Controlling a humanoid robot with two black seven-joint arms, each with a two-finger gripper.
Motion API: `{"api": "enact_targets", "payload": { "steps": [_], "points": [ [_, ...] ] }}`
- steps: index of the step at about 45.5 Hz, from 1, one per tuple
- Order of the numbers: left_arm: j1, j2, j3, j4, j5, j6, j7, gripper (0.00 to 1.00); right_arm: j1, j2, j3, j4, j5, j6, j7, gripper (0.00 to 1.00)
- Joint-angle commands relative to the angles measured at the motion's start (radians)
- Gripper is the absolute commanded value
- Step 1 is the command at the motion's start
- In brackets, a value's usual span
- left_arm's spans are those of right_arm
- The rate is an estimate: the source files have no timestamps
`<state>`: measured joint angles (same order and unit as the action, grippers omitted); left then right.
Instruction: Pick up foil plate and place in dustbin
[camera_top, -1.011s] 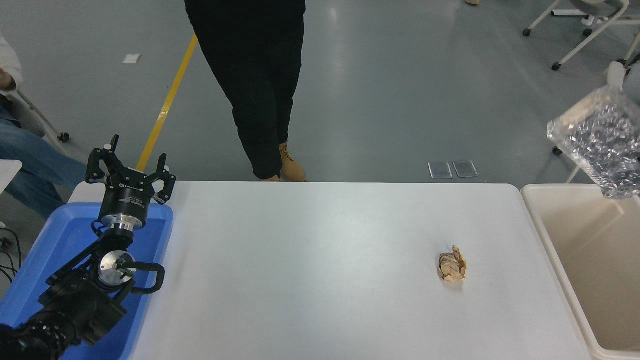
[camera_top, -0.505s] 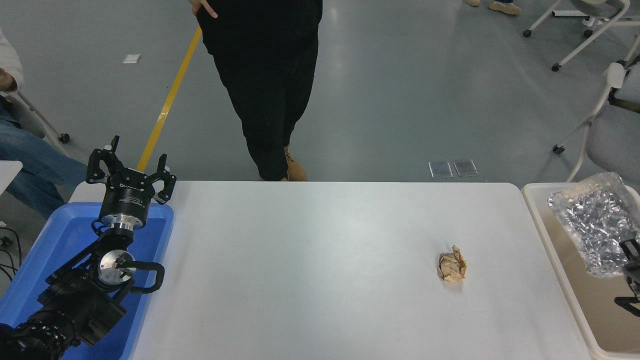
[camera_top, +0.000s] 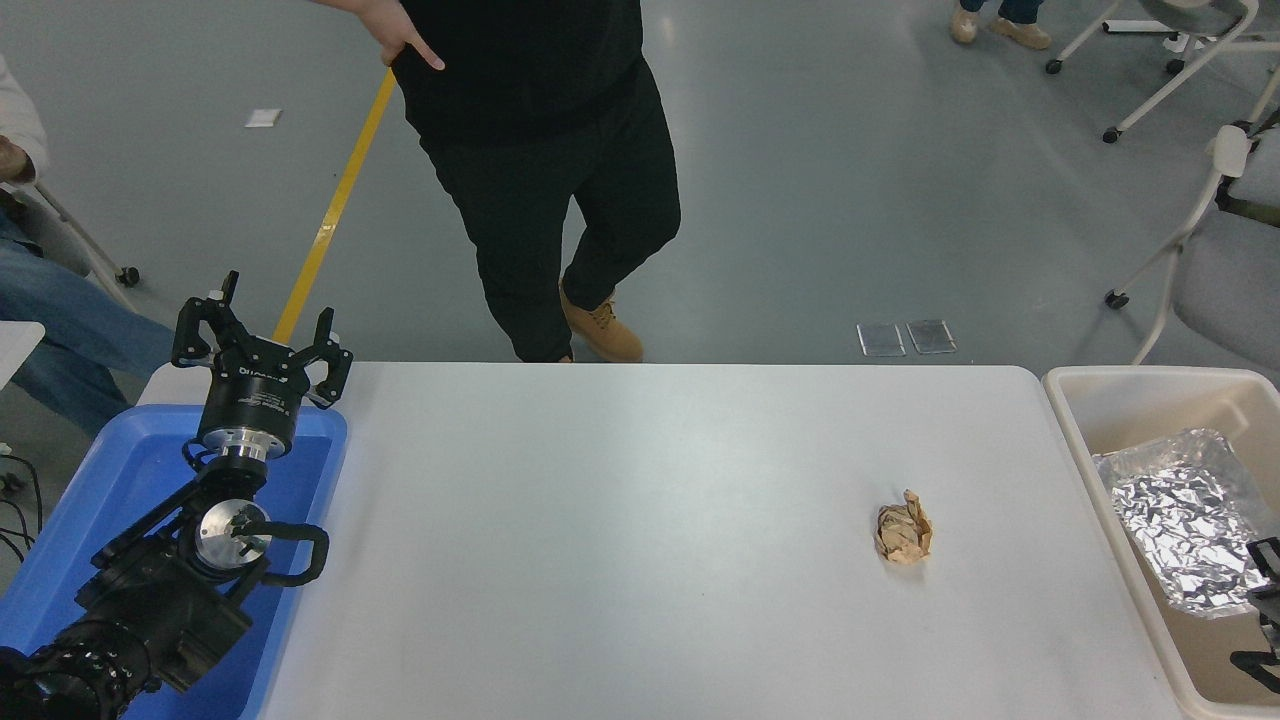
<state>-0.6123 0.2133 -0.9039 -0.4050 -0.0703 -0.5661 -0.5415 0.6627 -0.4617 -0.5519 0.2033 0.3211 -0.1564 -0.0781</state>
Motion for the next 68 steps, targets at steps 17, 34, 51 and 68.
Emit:
{"api": "enact_targets", "payload": {
  "steps": [17, 34, 51, 68],
  "points": [
    [0.0, 0.0, 0.0, 0.0, 0.0, 0.0, 0.0, 0.99, 0.577, 0.077, -0.095, 0.26, -0.244, 0.075, -0.005, 1.0],
    [0.0, 0.0, 0.0, 0.0, 0.0, 0.002, 0.0, 0.99, 0.799, 0.233, -0.255, 0.332, -0.281, 0.443, -0.017, 1.0],
    [0.0, -0.002, 0.0, 0.002, 0.0, 0.002, 0.0, 0.99, 1.098, 0.201, -0.382, 0.812, -0.277, 0.529, -0.156, 1.0],
    [0.0, -0.002, 0.0, 0.0, 0.0, 0.002, 0.0, 0.99, 1.356, 0.132, -0.442, 1.185, -0.269, 0.629, -0.2, 1.0]
  ]
}}
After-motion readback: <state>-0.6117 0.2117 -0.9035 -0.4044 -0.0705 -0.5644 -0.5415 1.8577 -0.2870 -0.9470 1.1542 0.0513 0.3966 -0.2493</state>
